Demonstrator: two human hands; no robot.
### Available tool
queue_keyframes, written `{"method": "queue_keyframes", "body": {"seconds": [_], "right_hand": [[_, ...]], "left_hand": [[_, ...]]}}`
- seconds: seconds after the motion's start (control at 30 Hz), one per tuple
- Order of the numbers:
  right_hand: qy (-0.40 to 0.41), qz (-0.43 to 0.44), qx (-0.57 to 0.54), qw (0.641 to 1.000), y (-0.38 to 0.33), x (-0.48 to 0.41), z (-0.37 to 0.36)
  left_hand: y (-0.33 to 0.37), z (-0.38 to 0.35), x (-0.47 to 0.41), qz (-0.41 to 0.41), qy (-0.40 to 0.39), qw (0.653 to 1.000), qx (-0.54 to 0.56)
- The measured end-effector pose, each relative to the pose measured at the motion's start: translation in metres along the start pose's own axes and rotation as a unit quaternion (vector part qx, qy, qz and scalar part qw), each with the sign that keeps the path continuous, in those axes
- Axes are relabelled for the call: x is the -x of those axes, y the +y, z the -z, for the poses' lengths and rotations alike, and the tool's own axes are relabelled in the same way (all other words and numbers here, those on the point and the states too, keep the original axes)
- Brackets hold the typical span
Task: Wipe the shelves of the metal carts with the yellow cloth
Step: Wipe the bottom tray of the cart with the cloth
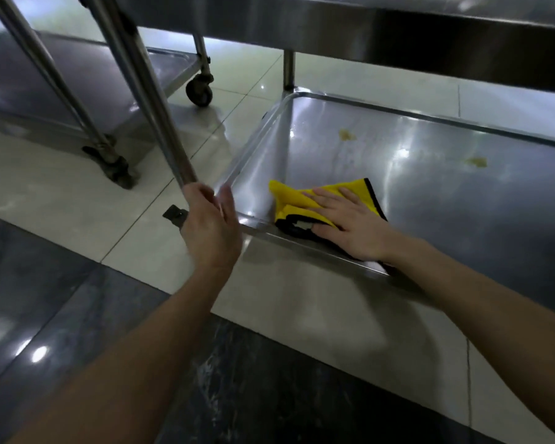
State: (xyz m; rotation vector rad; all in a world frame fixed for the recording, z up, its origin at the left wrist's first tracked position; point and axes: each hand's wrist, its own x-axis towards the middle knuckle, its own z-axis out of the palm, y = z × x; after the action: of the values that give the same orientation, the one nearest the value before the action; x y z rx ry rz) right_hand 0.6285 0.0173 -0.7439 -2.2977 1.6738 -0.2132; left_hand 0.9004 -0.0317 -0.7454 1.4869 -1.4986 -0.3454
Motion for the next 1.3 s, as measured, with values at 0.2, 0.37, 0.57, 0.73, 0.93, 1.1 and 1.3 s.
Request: {"method": "queue_keyframes", "body": {"seconds": [0.2, 0.37, 0.57, 0.73, 0.93, 1.1, 1.3], "right_hand": [[0.039, -0.133, 0.023, 0.990, 0.018, -0.088, 0.010], [0.023, -0.173, 0.013, 0.985, -0.016, -0.181, 0.013], [0.013, 0.016, 0.043, 0.999, -0.083, -0.128, -0.017], [-0.022, 0.091, 0.038, 0.995, -0.075, -0.041, -0.008], [-0.044, -0.023, -0.066, 0.997, -0.092, 0.038, 0.044], [-0.143, -0.210, -0.176, 0.951, -0.137, 0.091, 0.129], [-0.096, -0.282, -0.361, 0.884, -0.269, 0.160, 0.270]], "left_hand": [[-0.031, 0.047, -0.054, 0.059, -0.087, 0.993, -0.056], [-0.032, 0.052, -0.081, 0.020, -0.137, 0.979, -0.151], [-0.032, 0.052, -0.083, 0.023, -0.129, 0.974, -0.187], [-0.028, 0.055, -0.082, 0.036, -0.141, 0.971, -0.191], [0.005, 0.079, -0.066, 0.254, -0.315, 0.914, -0.003], [0.056, 0.159, -0.028, 0.268, -0.546, 0.794, -0.007], [0.165, 0.285, -0.032, 0.275, -0.598, 0.753, 0.011]]}}
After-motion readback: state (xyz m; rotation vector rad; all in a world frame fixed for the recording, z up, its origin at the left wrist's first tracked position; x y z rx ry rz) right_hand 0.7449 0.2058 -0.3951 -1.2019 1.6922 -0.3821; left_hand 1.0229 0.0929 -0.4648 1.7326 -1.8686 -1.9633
